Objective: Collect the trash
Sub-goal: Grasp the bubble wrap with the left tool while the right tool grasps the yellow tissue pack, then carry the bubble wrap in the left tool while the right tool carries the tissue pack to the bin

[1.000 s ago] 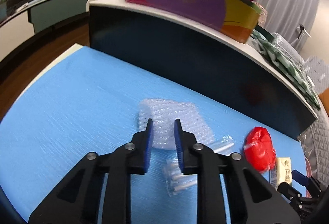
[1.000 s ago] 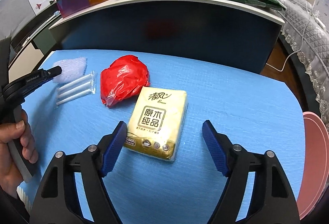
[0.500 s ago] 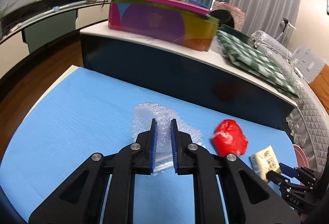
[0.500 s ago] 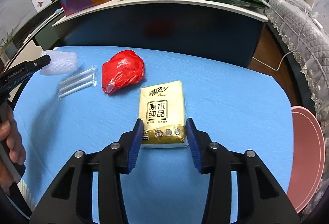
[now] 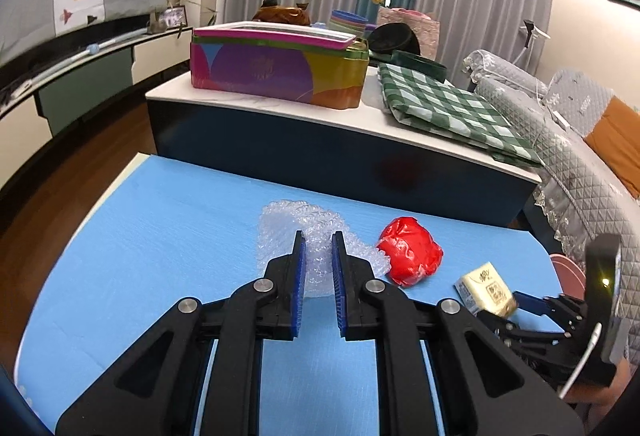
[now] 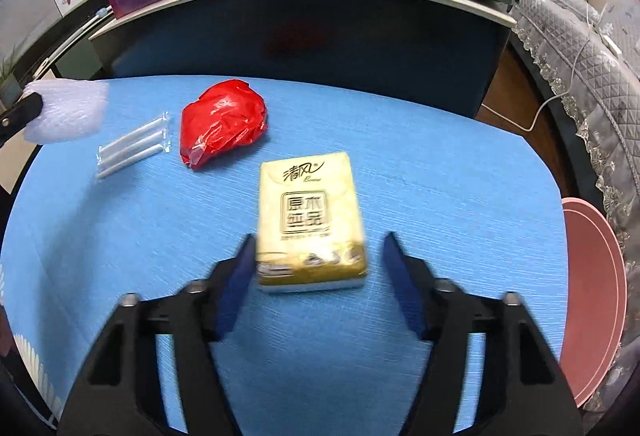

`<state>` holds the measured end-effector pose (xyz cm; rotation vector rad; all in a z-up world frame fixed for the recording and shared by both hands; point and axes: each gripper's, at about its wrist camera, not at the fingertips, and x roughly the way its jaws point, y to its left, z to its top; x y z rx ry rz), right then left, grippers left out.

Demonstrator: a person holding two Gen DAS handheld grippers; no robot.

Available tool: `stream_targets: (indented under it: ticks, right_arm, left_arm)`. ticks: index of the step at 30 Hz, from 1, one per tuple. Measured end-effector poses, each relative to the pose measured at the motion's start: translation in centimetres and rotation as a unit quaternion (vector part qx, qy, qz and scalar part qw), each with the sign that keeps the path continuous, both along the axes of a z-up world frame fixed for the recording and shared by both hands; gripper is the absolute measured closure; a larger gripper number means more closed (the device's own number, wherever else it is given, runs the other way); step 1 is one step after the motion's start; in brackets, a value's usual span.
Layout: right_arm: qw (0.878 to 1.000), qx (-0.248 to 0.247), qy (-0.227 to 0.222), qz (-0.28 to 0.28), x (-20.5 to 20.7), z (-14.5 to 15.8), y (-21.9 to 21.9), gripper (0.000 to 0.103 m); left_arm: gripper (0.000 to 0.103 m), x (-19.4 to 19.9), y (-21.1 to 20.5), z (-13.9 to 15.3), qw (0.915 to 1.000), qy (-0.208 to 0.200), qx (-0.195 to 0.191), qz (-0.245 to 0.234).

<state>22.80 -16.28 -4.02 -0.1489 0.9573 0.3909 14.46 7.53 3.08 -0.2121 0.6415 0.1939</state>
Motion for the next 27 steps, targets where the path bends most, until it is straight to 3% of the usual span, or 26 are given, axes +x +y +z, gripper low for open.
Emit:
stream_targets:
  ticks: [14, 27]
  right_arm:
    - [0.998, 0.018, -0.055, -0.012, -3.2, 4.3, -2.7, 0.050]
    - [0.993, 0.040, -0.101, -0.047, -6.9, 8.4, -9.0, 0.050]
  left_arm:
    - [0.090, -3.0, -2.4, 1.4, 0.9995, -0.008, 0.026, -0.018]
    - [0.090, -4.9, -6.2, 1.9, 0.9981, -0.025, 0.024, -0.052]
